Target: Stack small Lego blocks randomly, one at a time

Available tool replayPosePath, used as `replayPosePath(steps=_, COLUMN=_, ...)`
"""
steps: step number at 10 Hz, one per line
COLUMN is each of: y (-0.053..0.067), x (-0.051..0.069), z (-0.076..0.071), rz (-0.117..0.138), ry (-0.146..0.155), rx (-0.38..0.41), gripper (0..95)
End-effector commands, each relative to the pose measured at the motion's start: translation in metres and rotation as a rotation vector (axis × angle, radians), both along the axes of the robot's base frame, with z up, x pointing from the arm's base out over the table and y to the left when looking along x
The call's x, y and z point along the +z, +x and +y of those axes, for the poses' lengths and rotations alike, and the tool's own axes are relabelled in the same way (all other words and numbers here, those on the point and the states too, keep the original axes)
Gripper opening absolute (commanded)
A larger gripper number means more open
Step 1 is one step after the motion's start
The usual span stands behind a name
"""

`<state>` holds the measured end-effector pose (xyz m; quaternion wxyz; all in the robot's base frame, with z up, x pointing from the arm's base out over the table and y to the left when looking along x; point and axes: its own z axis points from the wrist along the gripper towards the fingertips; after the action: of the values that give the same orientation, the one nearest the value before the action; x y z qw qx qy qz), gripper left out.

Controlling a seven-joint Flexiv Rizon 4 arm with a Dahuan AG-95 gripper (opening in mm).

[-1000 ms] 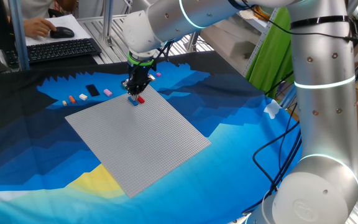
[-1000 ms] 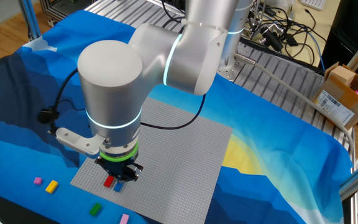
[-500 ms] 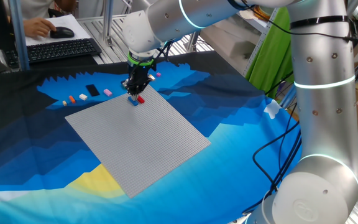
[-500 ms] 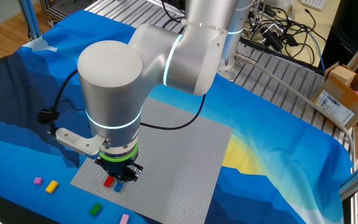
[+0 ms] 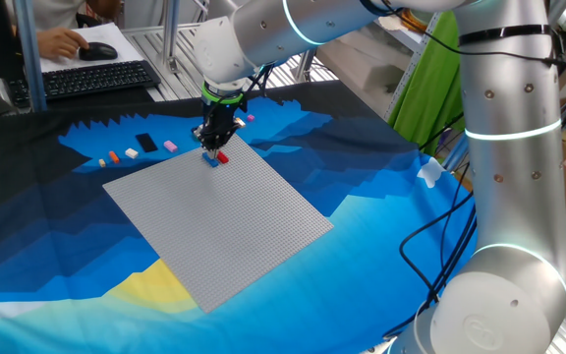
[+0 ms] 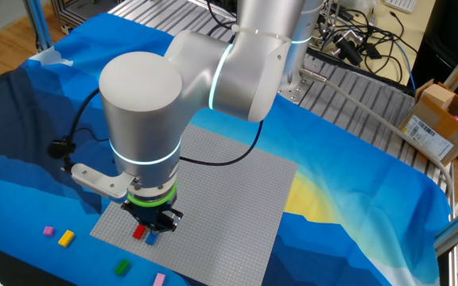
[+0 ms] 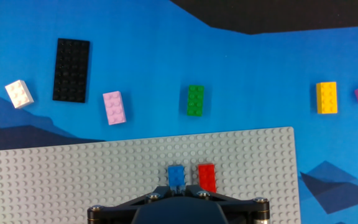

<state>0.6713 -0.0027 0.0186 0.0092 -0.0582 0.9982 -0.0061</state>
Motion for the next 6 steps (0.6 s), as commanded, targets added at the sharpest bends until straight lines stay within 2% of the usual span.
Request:
replayPosePath(steps=1, y=0.000, x=0.001, z=0.000, rz=0.000, ry=-0.001, rx=0.000, gripper=0.0)
replayPosePath(steps=5, y=0.000, x=0.001, z=0.000, rz=0.000, ry=-0.001, rx=0.000, gripper=0.0)
replayPosePath(steps=6, y=-0.008, x=0.012, z=-0.004, rz=-0.019, ry=-0.004, rx=-0.003, gripper=0.0)
